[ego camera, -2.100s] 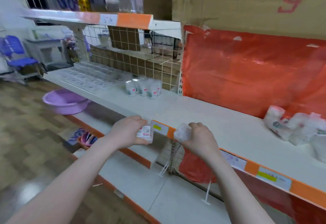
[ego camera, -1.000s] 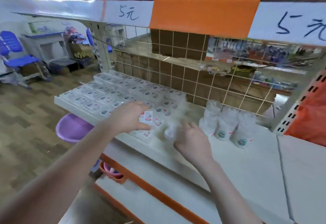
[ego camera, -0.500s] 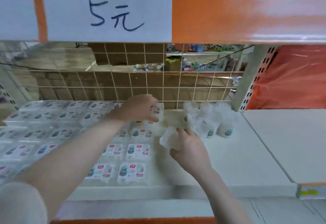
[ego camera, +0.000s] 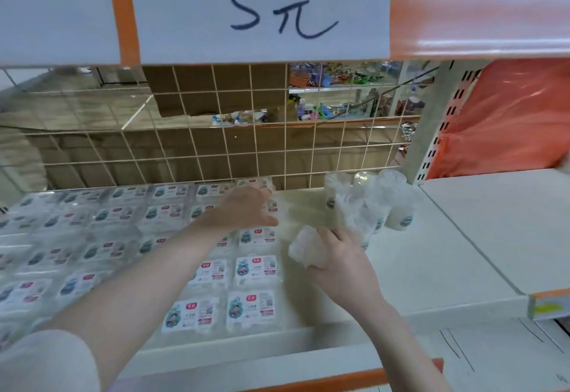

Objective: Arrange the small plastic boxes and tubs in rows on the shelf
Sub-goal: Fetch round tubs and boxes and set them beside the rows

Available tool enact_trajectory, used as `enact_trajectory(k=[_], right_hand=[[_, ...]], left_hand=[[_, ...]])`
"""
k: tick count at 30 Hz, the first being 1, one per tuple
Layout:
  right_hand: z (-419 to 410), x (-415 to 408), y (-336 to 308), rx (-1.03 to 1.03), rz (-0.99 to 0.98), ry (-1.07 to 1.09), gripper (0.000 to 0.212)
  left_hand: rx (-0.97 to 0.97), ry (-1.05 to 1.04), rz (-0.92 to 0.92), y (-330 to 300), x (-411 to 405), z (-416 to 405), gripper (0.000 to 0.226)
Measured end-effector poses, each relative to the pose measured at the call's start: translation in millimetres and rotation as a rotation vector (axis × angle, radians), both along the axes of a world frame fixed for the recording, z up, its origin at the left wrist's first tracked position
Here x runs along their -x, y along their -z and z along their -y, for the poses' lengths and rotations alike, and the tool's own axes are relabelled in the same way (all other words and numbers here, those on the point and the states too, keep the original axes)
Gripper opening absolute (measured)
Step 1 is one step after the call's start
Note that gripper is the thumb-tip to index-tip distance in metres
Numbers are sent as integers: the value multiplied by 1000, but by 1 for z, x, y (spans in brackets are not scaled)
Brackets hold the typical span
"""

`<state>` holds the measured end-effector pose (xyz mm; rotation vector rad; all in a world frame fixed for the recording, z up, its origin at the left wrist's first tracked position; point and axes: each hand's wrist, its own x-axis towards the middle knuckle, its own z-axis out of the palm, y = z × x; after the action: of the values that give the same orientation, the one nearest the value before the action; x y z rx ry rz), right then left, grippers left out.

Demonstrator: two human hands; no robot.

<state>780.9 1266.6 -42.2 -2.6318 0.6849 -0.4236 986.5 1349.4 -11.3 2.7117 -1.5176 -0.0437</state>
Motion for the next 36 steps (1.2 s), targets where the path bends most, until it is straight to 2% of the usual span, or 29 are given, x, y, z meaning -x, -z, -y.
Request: enact_trajectory(k=[8, 16, 25, 36], right_hand=[[-7, -8, 2, 40, 9, -58, 48], [-6, -5, 2, 15, 12, -52, 53], [-11, 7, 0, 21, -5, -5, 41], [-34, 34, 2, -63, -7, 128, 58]], left_hand=[[111, 19, -59, 3, -4, -18, 56], [127, 40, -50, 6, -2, -22, 53], [188, 73, -104, 9, 2, -24, 49], [201, 53, -45, 18, 3, -27, 47]])
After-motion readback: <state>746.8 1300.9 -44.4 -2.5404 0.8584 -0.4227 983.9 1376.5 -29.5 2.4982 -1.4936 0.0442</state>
